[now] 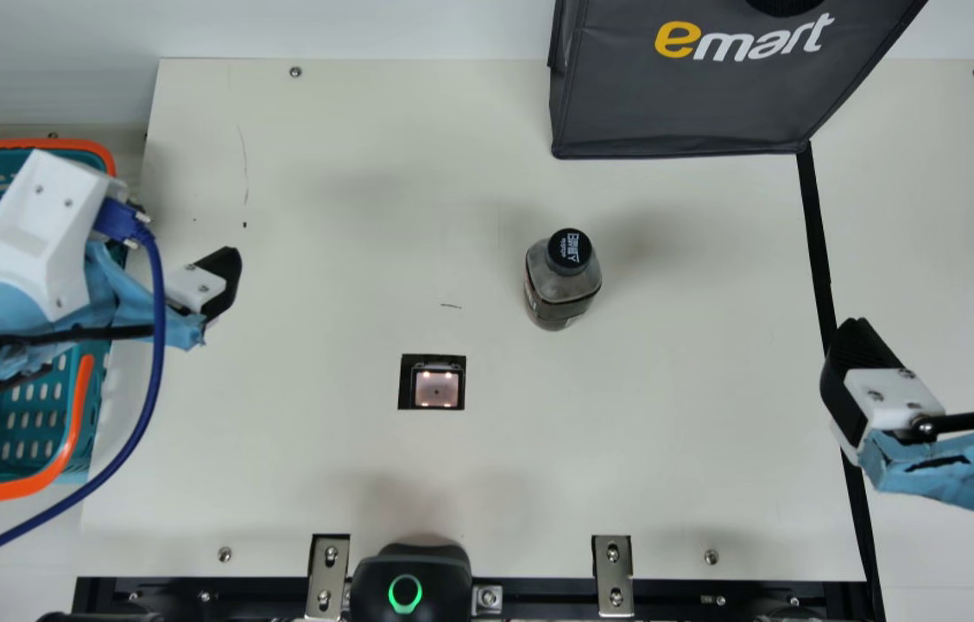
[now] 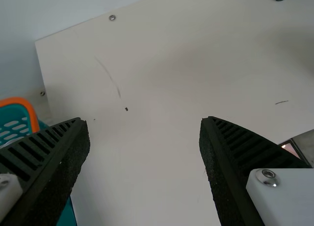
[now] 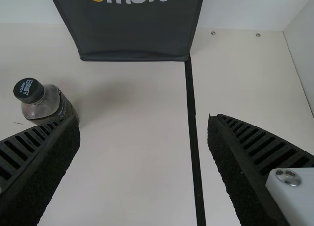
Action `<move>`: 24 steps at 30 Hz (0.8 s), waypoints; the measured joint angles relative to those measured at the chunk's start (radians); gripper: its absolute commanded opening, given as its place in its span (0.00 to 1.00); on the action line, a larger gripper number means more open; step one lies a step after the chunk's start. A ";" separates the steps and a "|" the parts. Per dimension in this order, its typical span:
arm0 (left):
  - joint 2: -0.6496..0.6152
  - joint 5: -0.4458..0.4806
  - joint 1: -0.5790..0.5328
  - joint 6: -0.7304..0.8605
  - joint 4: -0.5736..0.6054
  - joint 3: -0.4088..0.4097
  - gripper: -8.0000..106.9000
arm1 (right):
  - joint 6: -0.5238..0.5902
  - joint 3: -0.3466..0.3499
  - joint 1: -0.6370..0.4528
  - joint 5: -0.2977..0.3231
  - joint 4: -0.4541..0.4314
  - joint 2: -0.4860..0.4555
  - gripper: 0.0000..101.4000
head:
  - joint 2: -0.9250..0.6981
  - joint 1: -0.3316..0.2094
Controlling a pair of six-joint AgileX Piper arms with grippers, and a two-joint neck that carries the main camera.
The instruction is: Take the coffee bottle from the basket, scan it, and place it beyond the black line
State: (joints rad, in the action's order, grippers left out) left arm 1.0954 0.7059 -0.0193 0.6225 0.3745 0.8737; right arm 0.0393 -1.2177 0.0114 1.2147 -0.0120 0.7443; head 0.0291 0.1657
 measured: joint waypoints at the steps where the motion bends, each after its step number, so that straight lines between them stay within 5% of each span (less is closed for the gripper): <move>1: -0.006 0.002 0.008 -0.005 -0.002 -0.007 0.85 | 0.000 0.000 0.000 0.001 0.000 0.000 0.90 | 0.000 0.000; 24: -0.152 0.023 0.134 -0.118 -0.061 -0.081 0.85 | 0.000 0.000 0.000 0.002 0.000 0.000 0.90 | 0.000 -0.002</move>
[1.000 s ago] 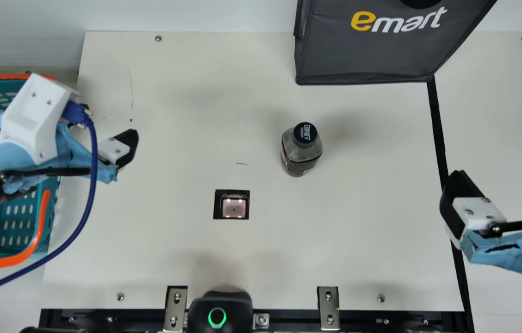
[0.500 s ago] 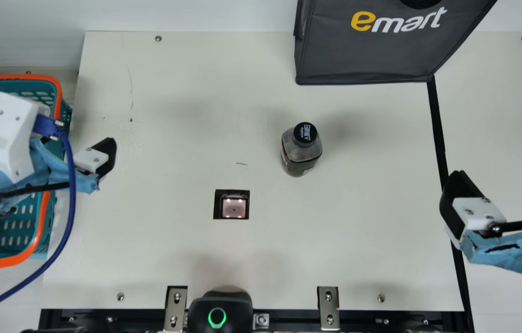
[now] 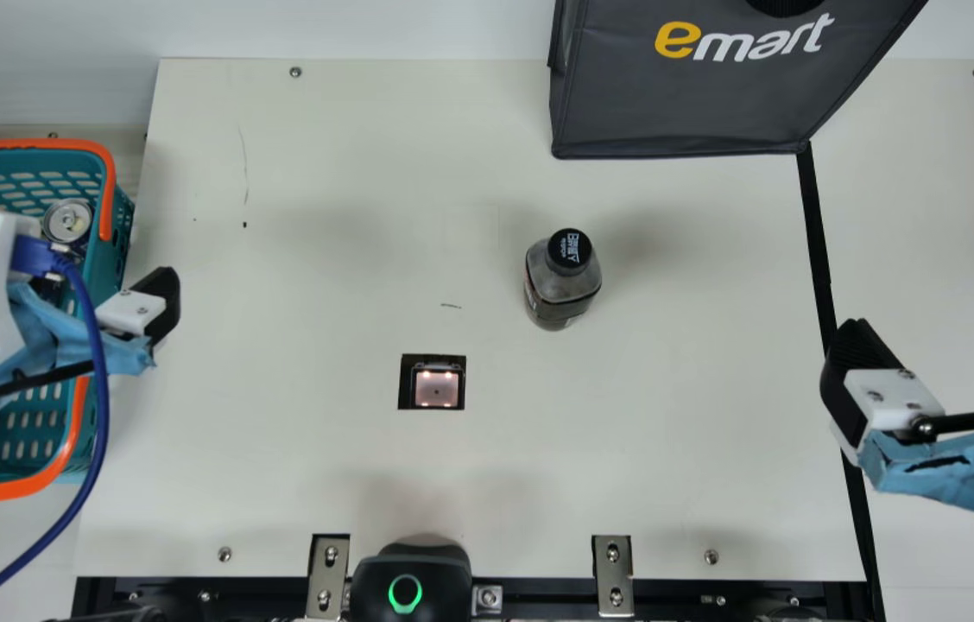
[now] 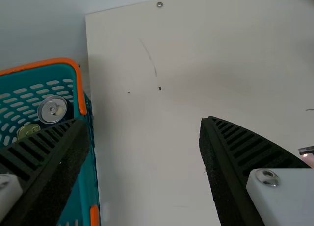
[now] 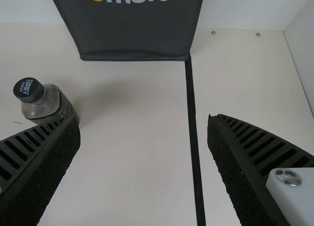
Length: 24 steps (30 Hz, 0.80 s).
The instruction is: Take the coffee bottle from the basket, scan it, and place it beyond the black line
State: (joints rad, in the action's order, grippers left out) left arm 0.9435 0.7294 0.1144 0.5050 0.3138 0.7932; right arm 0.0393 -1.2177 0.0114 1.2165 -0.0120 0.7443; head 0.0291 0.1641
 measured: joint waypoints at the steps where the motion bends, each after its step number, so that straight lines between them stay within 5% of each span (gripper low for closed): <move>1: -0.005 0.000 0.002 -0.008 -0.008 -0.002 0.85 | 0.000 0.000 0.000 0.000 0.000 0.000 0.90 | 0.000 0.002; 24: -0.069 0.004 0.025 -0.073 -0.071 -0.025 0.85 | 0.000 0.000 0.000 0.000 0.000 0.000 0.90 | 0.000 0.002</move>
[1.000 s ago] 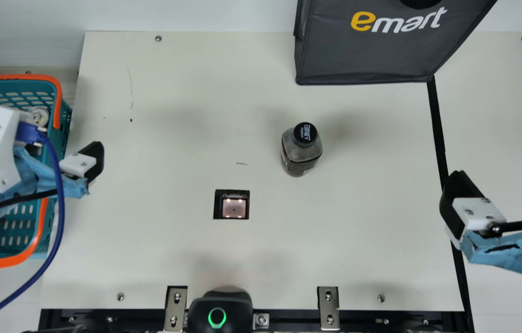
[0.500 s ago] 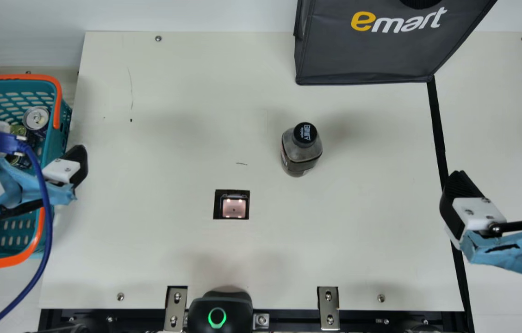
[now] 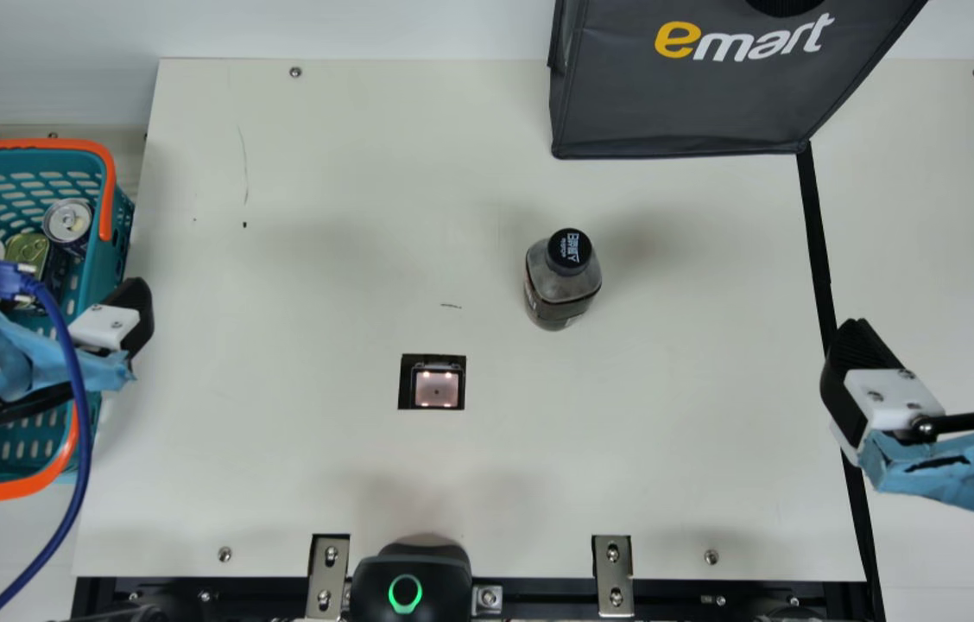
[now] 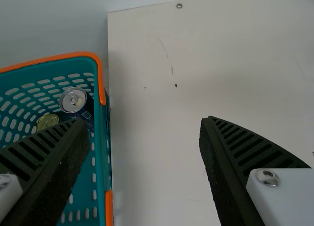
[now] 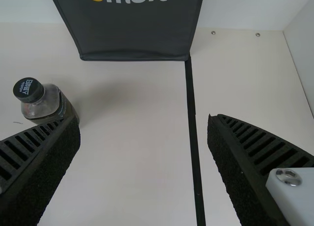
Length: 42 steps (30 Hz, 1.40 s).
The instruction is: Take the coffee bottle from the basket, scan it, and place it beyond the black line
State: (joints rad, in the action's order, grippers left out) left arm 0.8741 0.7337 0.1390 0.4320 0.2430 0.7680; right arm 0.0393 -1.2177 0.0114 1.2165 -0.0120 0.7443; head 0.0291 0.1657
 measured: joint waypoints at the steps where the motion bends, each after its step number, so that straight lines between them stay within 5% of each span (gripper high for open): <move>1: 0.000 0.000 0.000 0.000 0.000 0.000 0.85 | 0.000 0.000 0.000 0.000 0.000 0.000 0.90 | 0.000 0.000; 27: 0.000 0.000 0.000 0.000 0.000 0.000 0.85 | -0.001 -0.002 0.001 -0.001 0.000 0.003 0.90 | 0.000 0.000; 42: 0.000 0.000 0.000 0.000 0.000 0.000 0.85 | -0.016 -0.080 0.047 -0.059 -0.010 0.111 0.90 | 0.000 0.000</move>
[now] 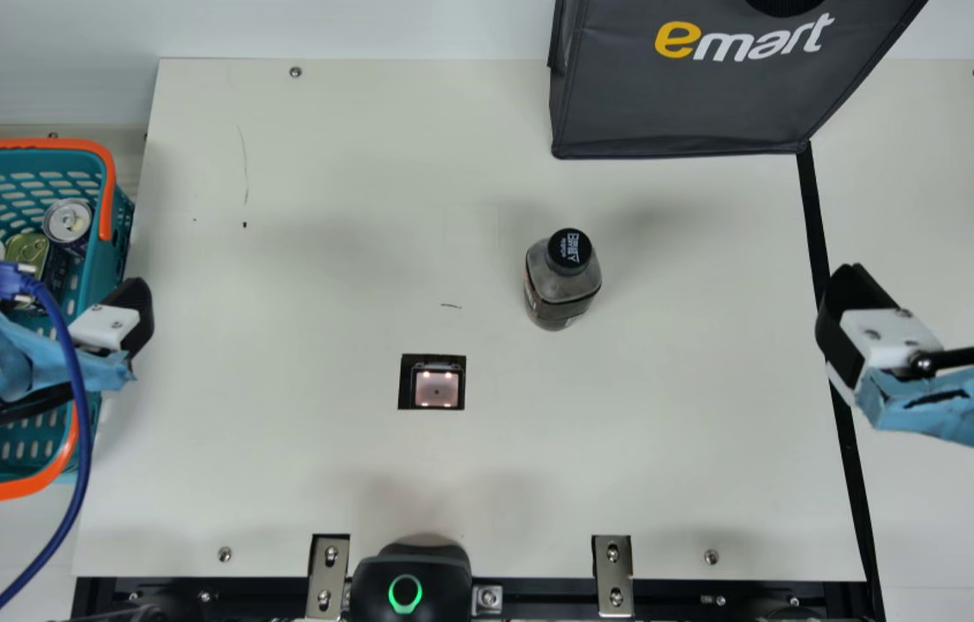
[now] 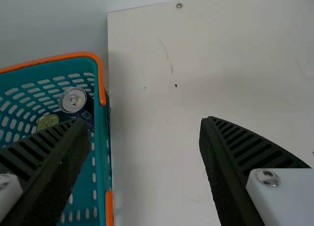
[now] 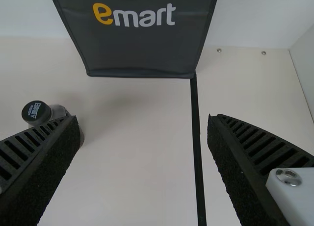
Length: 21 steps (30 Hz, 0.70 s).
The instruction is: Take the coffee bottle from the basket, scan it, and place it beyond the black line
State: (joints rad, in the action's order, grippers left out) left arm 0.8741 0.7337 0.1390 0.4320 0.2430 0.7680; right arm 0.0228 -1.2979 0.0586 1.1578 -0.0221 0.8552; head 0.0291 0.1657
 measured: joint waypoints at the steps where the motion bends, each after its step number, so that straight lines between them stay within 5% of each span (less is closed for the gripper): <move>1: 0.000 0.000 0.000 0.000 0.000 0.000 0.85 | -0.004 -0.004 0.005 -0.005 -0.004 0.007 0.90 | 0.000 0.000; 21: 0.000 0.000 0.000 0.000 0.000 0.000 0.85 | -0.080 -0.082 0.115 -0.064 -0.058 0.162 0.90 | 0.000 0.000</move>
State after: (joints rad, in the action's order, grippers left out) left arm 0.8741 0.7337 0.1390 0.4320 0.2430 0.7680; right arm -0.0569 -1.3795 0.1739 1.0936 -0.0800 1.0171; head 0.0291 0.1657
